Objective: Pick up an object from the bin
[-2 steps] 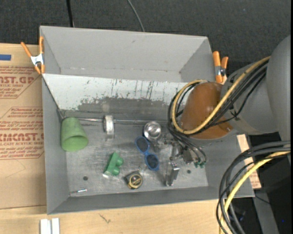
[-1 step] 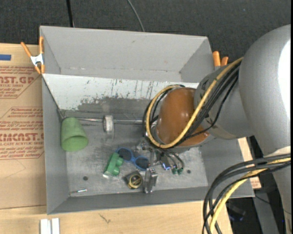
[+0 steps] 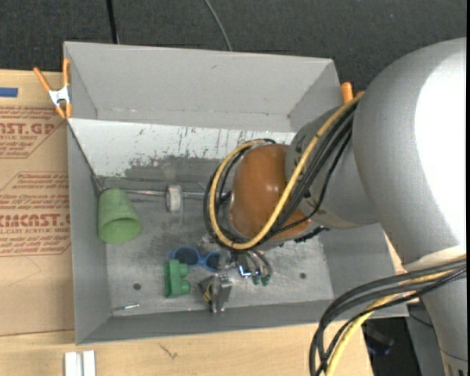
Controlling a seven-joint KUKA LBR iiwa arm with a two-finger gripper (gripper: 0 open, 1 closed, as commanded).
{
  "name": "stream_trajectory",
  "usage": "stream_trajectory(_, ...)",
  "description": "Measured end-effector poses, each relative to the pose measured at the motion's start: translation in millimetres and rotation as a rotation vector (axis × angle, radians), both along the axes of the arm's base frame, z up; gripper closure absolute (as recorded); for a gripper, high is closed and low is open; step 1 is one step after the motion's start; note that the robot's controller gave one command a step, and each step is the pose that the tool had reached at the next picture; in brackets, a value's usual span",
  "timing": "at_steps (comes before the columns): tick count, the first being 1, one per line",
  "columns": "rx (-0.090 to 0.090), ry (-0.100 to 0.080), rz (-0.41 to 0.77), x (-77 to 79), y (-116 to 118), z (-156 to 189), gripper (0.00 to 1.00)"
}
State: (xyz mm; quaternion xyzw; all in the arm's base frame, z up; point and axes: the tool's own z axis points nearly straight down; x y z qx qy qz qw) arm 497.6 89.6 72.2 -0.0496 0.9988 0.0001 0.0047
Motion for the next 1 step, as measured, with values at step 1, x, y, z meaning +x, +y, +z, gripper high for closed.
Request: stream_trajectory(1,-0.005,0.003,0.336,12.6,-4.3,-0.4,0.0)
